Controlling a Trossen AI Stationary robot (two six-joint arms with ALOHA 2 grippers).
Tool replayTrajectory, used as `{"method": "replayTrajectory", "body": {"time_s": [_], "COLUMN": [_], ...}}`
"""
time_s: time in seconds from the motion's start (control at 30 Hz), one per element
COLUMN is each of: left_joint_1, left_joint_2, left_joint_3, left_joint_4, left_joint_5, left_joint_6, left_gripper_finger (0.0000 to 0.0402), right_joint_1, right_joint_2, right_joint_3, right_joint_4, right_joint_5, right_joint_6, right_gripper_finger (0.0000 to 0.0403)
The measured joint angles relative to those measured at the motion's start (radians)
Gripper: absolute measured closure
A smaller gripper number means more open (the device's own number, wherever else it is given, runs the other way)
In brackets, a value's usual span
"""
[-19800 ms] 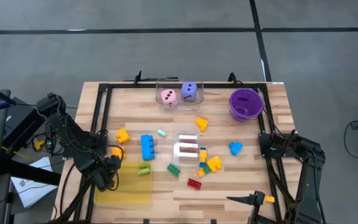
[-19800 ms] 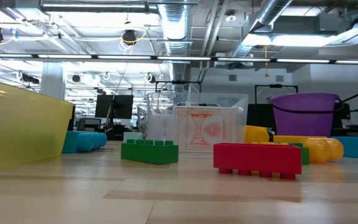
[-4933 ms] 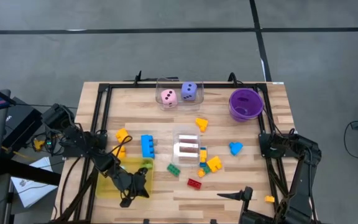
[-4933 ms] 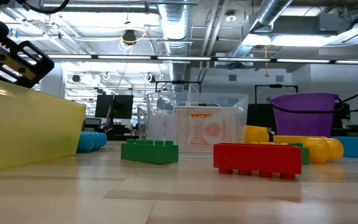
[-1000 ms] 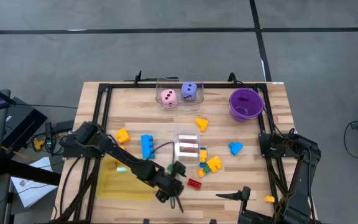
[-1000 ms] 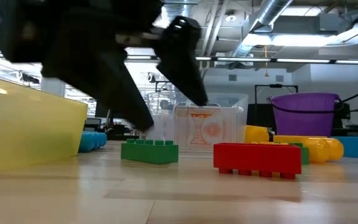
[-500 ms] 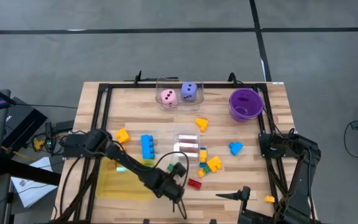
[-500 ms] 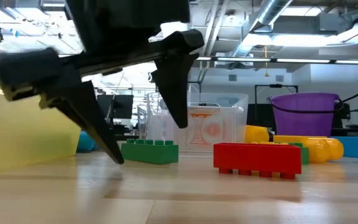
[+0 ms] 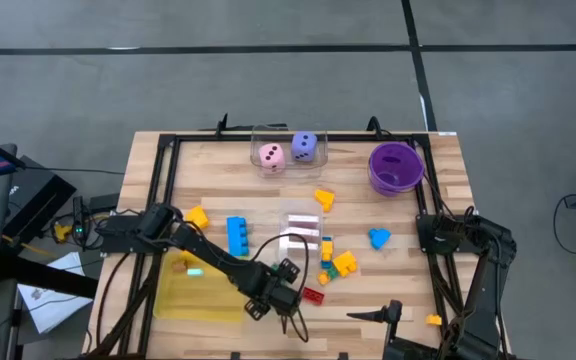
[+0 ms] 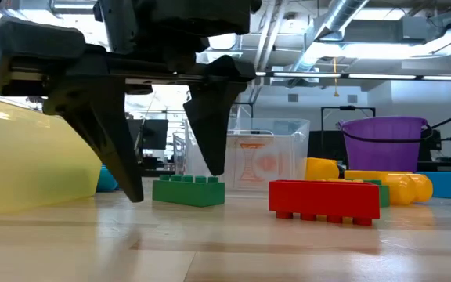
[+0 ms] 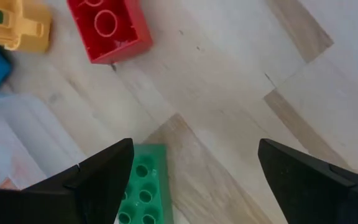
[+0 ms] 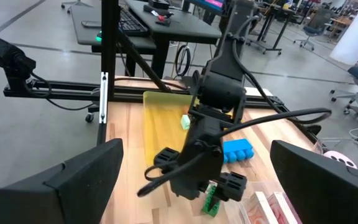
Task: Pick & Place Toys
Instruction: Put the green game piece into the yellow bin
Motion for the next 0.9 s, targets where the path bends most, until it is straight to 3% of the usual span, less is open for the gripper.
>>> {"method": "replayTrajectory", "body": {"time_s": [0.53, 0.9], "left_joint_1": [-0.020, -0.014], "left_joint_2": [0.000, -0.001], "left_joint_3": [-0.001, -0.001], "left_joint_4": [-0.032, -0.041], "left_joint_5": [-0.057, 0.000], "left_joint_6": [-0.075, -0.138], "left_gripper_finger": [0.0062, 0.0062], "right_joint_1": [-0.001, -0.002], "right_joint_2": [0.000, 0.000], "right_joint_3": [0.000, 0.000], "right_joint_4": [0.000, 0.000], "right_joint_5": [0.000, 0.000], "right_joint_6": [0.000, 0.000], "right_gripper_finger": [0.0003, 0.0003]}}
